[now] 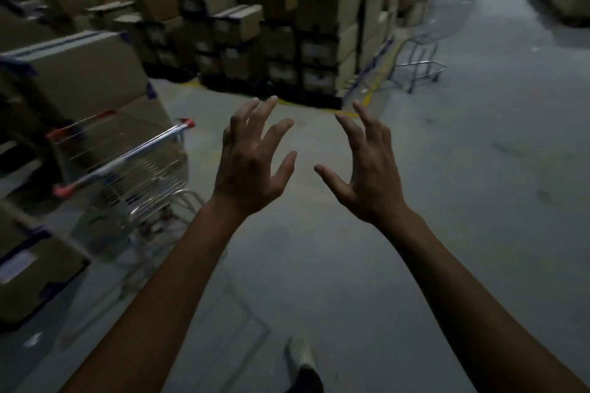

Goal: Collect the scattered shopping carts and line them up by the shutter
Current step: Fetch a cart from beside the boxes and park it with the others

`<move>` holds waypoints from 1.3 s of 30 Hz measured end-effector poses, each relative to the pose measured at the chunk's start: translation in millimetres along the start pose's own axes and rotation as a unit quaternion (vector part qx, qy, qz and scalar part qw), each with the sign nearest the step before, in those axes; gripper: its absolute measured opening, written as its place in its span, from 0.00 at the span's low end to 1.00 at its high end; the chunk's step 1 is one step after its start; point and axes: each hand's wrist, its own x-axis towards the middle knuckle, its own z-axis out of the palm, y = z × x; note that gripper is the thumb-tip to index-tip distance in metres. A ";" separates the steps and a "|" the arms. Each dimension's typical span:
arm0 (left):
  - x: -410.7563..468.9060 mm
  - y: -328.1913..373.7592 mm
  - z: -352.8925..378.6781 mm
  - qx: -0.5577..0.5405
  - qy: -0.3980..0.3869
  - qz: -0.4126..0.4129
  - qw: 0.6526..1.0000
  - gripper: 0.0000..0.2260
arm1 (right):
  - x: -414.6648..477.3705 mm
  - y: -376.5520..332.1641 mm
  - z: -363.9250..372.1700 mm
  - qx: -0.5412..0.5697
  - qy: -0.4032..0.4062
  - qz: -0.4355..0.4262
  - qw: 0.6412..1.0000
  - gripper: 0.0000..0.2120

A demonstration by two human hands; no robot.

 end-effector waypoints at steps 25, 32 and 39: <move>422.3 -18.4 484.6 -0.188 -0.013 0.139 0.972 0.20 | 247.9 492.9 17.2 -0.145 0.124 0.185 0.964 0.34; 556.9 21.5 623.8 -0.174 -0.054 0.143 0.973 0.21 | 315.6 672.0 -3.1 -0.129 0.135 0.212 0.959 0.33; 670.7 30.5 730.8 -0.193 -0.053 0.097 0.975 0.20 | 394.6 810.5 -16.4 -0.125 0.125 0.208 0.962 0.33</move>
